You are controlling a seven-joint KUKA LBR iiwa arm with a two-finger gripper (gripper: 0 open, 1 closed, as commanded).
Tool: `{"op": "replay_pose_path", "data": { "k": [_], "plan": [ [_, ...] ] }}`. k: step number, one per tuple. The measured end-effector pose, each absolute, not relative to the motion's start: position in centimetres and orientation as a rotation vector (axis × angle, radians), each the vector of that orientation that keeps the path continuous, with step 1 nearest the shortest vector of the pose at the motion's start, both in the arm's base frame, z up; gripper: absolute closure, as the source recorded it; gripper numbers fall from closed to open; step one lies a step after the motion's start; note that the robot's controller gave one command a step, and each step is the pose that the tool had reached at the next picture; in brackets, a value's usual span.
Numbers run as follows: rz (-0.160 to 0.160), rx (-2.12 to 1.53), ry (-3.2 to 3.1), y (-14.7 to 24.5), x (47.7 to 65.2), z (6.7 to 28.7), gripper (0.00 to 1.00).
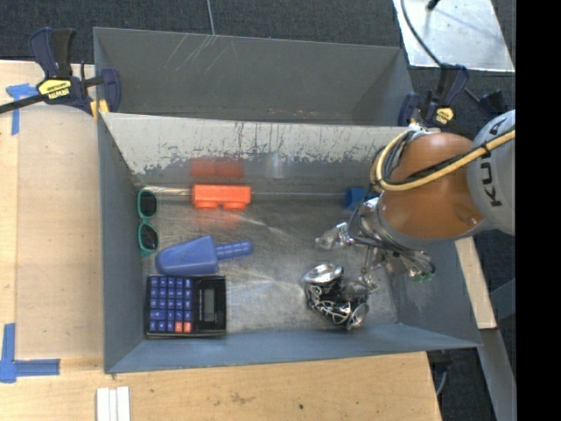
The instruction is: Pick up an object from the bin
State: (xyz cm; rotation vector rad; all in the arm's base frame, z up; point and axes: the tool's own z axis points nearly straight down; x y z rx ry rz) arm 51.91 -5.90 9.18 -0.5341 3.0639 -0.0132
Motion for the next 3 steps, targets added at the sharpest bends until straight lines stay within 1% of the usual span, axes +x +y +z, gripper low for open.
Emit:
{"op": "replay_pose_path", "data": {
  "k": [1,2,3],
  "plan": [
    [-0.01,-0.205,3.101,-5.8,51.6,8.8,0.0],
    [-0.021,-0.49,3.054,-3.6,51.0,8.6,0.0],
    [-0.019,-0.651,3.023,-2.1,50.8,8.4,0.0]
  ]
}}
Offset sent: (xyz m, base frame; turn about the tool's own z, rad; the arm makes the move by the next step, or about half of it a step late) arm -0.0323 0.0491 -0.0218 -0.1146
